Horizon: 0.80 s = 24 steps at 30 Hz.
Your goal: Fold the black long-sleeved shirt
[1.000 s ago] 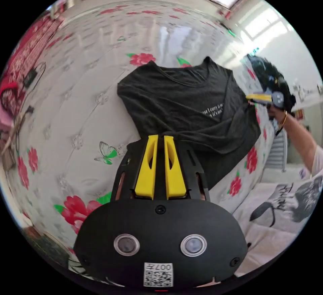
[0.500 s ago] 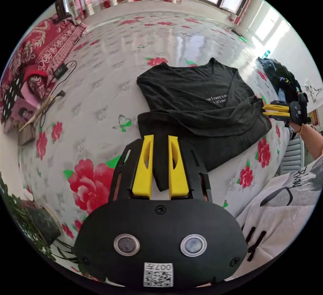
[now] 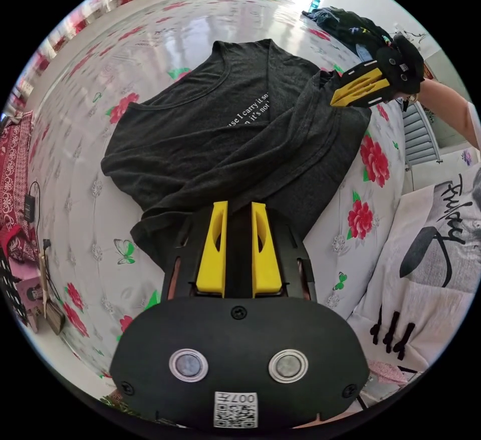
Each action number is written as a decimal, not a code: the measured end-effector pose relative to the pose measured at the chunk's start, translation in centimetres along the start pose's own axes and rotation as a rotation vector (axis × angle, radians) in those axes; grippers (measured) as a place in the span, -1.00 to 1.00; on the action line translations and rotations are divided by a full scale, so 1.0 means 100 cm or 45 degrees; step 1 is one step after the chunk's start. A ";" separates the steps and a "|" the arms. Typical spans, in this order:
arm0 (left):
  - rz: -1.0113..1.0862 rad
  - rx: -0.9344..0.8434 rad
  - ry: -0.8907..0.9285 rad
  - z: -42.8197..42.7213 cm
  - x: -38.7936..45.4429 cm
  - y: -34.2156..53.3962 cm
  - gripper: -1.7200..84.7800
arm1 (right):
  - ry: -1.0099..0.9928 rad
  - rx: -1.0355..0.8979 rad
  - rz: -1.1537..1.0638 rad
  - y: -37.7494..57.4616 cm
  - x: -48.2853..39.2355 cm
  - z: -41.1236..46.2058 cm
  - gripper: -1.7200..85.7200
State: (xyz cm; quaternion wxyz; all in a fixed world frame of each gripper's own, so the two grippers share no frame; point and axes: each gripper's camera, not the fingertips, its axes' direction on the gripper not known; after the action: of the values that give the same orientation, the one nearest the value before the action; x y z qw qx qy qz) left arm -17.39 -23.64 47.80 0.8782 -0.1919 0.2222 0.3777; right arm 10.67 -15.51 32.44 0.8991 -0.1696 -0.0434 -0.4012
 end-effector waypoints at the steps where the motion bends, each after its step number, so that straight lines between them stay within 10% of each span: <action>1: -0.004 0.005 0.016 -0.001 -0.001 -0.001 -0.78 | 0.021 0.030 0.014 -0.002 0.007 -0.003 -0.95; 9: 0.045 -0.001 0.059 0.006 -0.006 -0.021 -0.77 | 0.041 -0.137 -0.137 -0.019 0.015 0.041 -0.94; 19: -0.127 0.174 -0.053 -0.020 -0.017 -0.022 -0.78 | -0.039 0.014 0.531 -0.010 0.128 0.026 -0.96; 24: -0.096 0.147 -0.051 -0.023 0.002 -0.010 -0.78 | -0.046 0.121 0.409 0.005 0.087 0.009 -0.93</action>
State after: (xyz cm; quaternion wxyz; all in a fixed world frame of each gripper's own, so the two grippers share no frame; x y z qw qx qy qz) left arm -17.04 -25.34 46.00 0.9057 -0.1414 0.2187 0.3345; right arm 16.94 -21.06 35.04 0.9578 -0.1388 -0.0510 -0.2465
